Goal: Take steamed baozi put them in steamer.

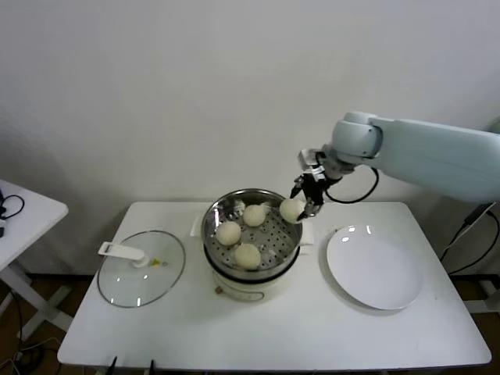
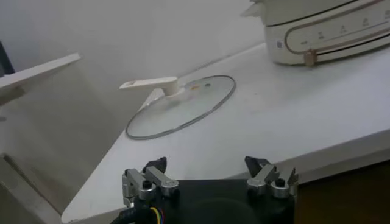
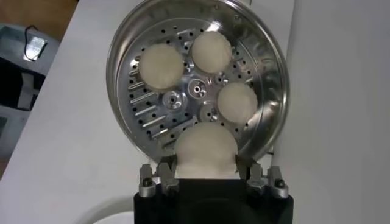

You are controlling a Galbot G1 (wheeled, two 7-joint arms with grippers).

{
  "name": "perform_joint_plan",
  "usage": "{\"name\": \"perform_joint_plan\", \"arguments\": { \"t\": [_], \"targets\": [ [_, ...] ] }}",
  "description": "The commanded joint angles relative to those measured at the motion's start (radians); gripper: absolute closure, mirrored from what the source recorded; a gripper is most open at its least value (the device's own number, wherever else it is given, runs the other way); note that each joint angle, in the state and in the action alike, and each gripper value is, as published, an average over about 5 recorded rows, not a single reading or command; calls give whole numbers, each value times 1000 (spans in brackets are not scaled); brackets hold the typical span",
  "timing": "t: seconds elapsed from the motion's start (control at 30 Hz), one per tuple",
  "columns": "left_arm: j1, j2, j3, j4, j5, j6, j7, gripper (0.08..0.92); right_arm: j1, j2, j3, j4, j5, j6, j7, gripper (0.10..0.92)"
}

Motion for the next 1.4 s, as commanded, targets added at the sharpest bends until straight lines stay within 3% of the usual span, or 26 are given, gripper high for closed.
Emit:
{"name": "perform_joint_plan", "arguments": {
  "t": [0.03,0.77,1.07,1.2,1.4],
  "targets": [
    [2,-31,0,4,9,0,0,177,-180,90,54,-78,-53,-30,19,372],
    [-7,-32,-8,7,7,4,0,177,-248,127,98,-159,-119,-2,4,370],
    [1,-29,-8,-10,7,6,1,177,-124,50,94,-84,-52,26,-36,213],
    [6,-29,-6,-20,8,6,1,177,-83,-25,118,-5,-24,15,29,204],
    [6,-29,-2,-30,1,6,-1,177,-264,-211,355,150,104,-32,340,203]
  ]
}}
